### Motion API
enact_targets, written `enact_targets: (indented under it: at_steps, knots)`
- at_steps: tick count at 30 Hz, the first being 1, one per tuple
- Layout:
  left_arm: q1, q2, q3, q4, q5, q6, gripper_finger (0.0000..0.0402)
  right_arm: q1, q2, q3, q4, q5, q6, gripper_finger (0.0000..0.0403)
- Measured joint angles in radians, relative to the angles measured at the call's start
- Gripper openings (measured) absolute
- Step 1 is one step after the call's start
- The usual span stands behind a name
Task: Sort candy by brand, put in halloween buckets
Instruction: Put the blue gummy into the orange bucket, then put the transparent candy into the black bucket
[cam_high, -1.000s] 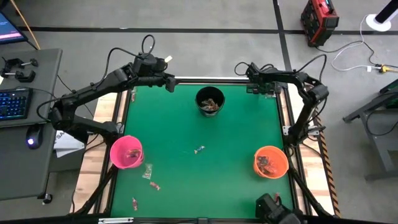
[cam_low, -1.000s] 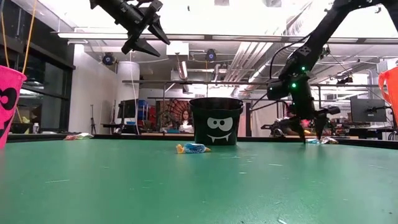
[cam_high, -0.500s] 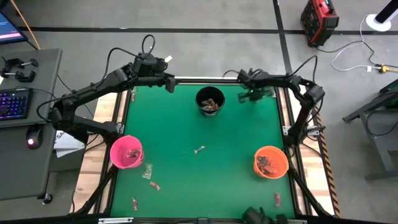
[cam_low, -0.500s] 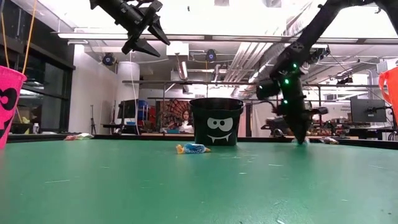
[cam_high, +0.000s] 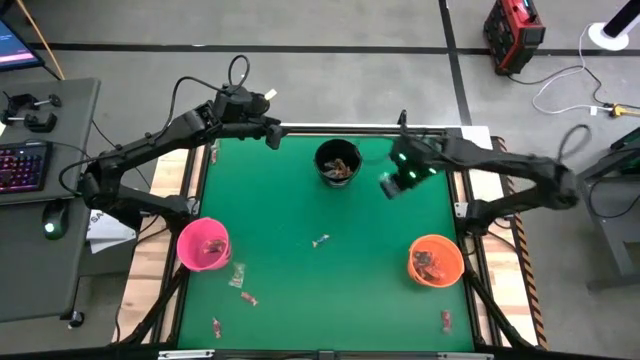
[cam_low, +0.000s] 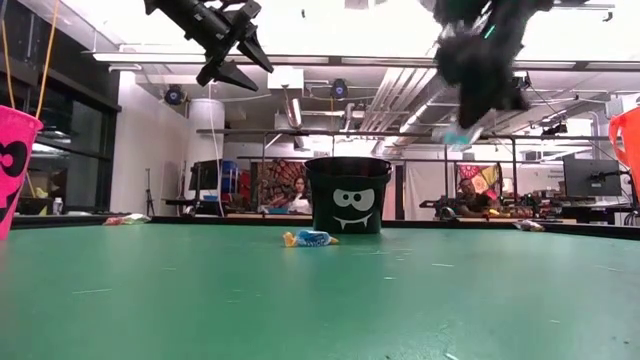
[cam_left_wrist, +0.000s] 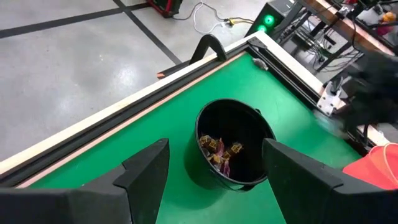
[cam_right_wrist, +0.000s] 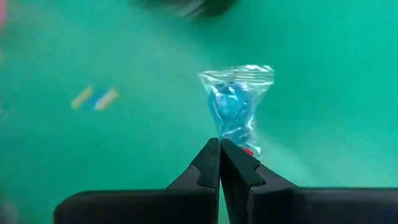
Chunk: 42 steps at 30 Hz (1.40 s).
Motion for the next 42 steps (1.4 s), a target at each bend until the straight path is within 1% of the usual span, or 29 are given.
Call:
enact_targets:
  at_steps: [4,6,8,9,13,17,21,25,27,30,34,37,39,42]
  knots:
    - [0.000,0.000,0.000,0.027,0.000,0.001,0.0246,0.167,-0.138,0.000,-0.057,-0.165,0.092,0.0000]
    - [0.000,0.000,0.000,0.037,0.000,0.002,0.0246,0.265,-0.178,0.001,-0.072,-0.250,0.176,0.0000]
    - [0.000,0.000,0.000,0.050,0.001,0.013,0.0246,0.370,-0.198,0.002,-0.096,-0.304,0.285,0.0000]
    - [0.000,0.000,0.000,0.055,0.001,0.018,0.0246,0.418,-0.201,0.002,-0.116,-0.320,0.338,0.0000]
    - [0.000,0.000,0.000,0.061,0.002,0.018,0.0246,0.589,-0.186,-0.013,-0.194,-0.326,0.505,0.0000]
    - [0.000,0.000,0.000,0.073,0.002,0.018,0.0246,0.662,-0.162,-0.073,-0.251,-0.326,0.643,0.0000]
    - [0.000,0.000,0.000,0.073,0.002,0.019,0.0246,0.692,-0.149,-0.125,-0.265,-0.328,0.756,0.0000]
    - [0.000,0.000,0.000,0.073,0.002,0.019,0.0246,0.696,-0.144,-0.136,-0.255,-0.328,0.759,0.0003]
    - [0.000,0.000,0.000,0.073,0.002,0.019,0.0246,0.688,-0.145,-0.135,-0.257,-0.329,0.758,0.0017]
    - [0.000,0.000,0.000,0.072,0.002,0.019,0.0246,0.683,-0.145,-0.134,-0.254,-0.329,0.751,0.0058]
    - [0.000,0.000,0.000,0.072,0.002,0.019,0.0246,0.680,-0.145,-0.134,-0.232,-0.330,0.693,0.0137]
    - [0.000,0.000,0.000,0.072,0.002,0.018,0.0246,0.632,-0.146,-0.133,-0.162,-0.322,0.675,0.0188]
    - [0.001,0.000,0.000,0.072,0.002,0.017,0.0246,0.572,-0.148,-0.132,-0.077,-0.266,0.652,0.0210]
    - [0.001,0.000,0.000,0.072,0.002,0.016,0.0246,0.429,-0.150,-0.131,-0.038,-0.103,0.643,0.0222]
